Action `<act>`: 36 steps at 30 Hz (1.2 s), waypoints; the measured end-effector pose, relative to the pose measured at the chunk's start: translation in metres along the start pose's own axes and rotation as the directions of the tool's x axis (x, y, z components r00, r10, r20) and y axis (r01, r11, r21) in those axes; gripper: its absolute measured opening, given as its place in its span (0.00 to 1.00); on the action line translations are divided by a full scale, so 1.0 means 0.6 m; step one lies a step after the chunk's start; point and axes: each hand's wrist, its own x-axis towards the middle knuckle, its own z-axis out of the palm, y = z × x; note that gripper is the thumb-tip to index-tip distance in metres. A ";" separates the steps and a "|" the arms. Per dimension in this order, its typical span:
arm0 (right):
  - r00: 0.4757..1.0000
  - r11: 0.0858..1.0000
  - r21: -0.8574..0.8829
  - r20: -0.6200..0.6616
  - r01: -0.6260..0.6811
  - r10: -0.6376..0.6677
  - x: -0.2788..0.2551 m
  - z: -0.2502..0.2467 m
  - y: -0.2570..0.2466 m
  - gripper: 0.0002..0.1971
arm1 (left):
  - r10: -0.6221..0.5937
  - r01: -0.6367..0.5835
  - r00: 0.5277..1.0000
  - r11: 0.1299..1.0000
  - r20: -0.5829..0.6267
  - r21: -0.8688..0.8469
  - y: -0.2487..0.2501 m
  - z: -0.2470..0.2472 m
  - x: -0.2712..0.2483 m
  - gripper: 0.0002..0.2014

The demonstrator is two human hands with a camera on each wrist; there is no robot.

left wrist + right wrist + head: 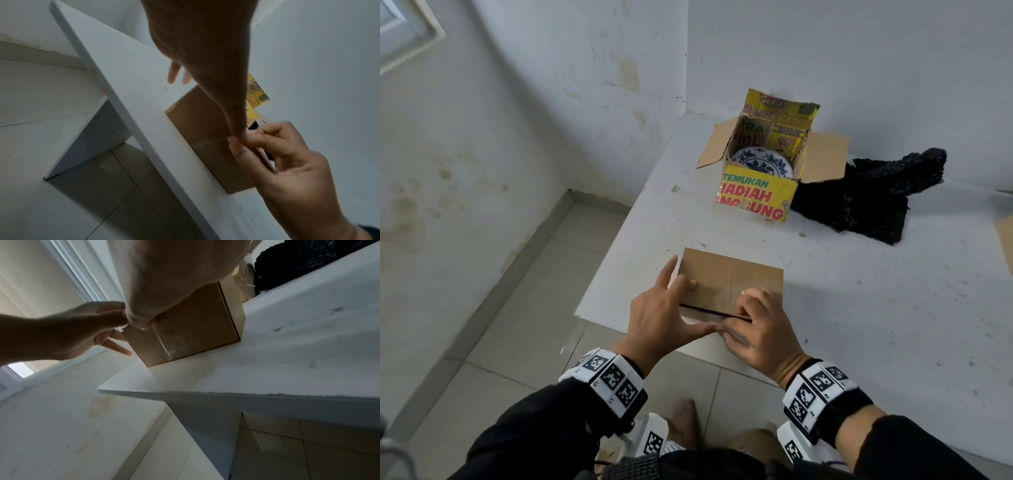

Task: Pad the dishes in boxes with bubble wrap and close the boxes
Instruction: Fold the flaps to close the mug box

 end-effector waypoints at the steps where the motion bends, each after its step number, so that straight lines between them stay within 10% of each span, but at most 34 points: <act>1: 1.000 1.000 0.023 0.029 -0.010 0.010 0.002 -0.004 0.001 0.09 | -0.030 0.029 0.999 0.999 0.033 0.019 0.004 0.004 0.004 0.43; 9: 0.955 0.906 0.300 0.084 -0.298 0.286 0.010 -0.025 0.009 0.18 | 0.021 -0.021 1.000 1.000 0.019 0.021 0.010 0.021 0.008 0.34; 17: 0.991 0.991 0.074 0.088 -0.109 0.102 0.009 0.008 0.022 0.10 | 0.075 -0.081 0.994 0.993 0.076 0.083 0.001 0.024 0.010 0.27; 27: 0.911 0.917 0.052 0.148 -0.396 0.385 0.009 -0.010 0.021 0.23 | 0.017 -0.009 0.990 0.998 0.141 -0.061 -0.008 -0.003 0.007 0.22; 36: 0.913 0.905 0.203 0.254 -0.373 0.319 -0.020 -0.008 0.032 0.26 | -0.003 0.030 0.980 0.991 0.201 -0.130 -0.007 -0.027 0.020 0.31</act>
